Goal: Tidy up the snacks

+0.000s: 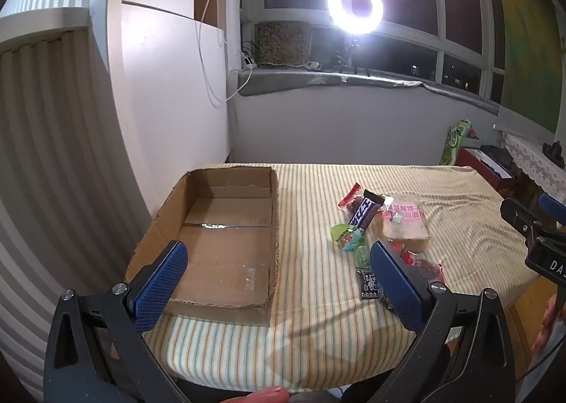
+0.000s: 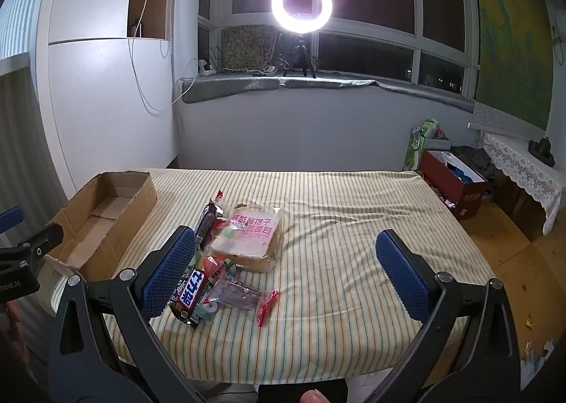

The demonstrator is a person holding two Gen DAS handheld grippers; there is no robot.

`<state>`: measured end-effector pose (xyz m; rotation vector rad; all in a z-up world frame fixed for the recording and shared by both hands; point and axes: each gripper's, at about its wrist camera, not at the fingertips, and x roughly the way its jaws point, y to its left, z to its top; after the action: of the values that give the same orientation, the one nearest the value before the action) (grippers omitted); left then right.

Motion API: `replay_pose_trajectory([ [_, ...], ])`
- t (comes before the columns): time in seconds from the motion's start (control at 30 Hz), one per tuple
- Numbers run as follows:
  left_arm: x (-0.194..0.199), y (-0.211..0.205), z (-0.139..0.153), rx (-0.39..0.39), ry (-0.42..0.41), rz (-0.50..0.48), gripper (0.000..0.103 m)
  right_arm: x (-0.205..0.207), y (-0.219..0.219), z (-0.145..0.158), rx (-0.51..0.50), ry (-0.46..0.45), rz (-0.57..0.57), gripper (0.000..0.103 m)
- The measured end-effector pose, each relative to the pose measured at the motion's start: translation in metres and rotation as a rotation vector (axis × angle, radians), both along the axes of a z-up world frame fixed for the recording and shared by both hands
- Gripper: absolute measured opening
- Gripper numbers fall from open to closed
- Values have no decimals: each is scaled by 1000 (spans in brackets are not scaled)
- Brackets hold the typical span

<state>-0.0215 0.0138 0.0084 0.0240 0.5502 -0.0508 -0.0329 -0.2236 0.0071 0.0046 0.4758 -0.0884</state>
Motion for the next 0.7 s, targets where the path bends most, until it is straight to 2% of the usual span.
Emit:
replay_pose_trajectory([
  [0.7,-1,2,1,1,1,-2,102,-2,2,-4,0,-2,0,103],
])
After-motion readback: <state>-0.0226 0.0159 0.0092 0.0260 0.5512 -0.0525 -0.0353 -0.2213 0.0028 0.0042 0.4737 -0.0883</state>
